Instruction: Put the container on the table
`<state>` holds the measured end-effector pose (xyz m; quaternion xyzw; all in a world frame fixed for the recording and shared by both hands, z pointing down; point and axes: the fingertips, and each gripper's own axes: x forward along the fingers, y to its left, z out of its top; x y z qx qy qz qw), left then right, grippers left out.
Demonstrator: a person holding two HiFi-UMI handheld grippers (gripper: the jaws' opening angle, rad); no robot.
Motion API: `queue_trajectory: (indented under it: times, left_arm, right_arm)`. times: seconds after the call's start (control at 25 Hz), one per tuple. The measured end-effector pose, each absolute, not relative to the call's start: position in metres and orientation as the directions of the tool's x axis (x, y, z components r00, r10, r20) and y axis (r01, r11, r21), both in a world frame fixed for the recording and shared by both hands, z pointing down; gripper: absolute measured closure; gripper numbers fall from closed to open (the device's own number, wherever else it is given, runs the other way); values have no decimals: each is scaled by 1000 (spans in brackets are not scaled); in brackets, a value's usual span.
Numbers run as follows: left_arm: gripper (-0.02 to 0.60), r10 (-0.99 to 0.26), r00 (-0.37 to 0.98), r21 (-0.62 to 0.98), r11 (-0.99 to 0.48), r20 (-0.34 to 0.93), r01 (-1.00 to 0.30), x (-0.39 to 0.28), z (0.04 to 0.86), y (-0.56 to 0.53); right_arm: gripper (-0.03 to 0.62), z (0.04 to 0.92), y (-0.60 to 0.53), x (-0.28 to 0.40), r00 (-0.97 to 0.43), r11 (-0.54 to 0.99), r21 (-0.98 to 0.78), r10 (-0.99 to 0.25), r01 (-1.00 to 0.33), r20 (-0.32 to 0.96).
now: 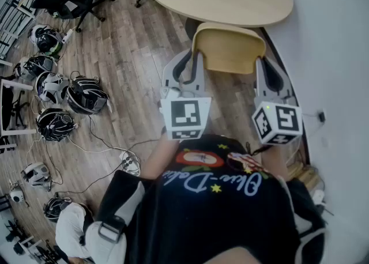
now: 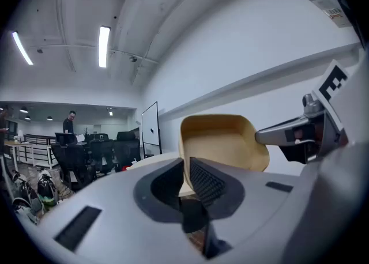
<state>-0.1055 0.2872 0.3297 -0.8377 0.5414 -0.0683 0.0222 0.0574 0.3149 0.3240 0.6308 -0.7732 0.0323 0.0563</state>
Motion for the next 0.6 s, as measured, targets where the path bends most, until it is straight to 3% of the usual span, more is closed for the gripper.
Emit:
queue_trajectory:
  times: [0.6]
  left_arm:
    - [552, -895, 436, -107, -444, 89, -890, -120, 334, 272]
  right_arm:
    - [563, 325, 302, 42, -170, 176, 38, -977, -984, 131]
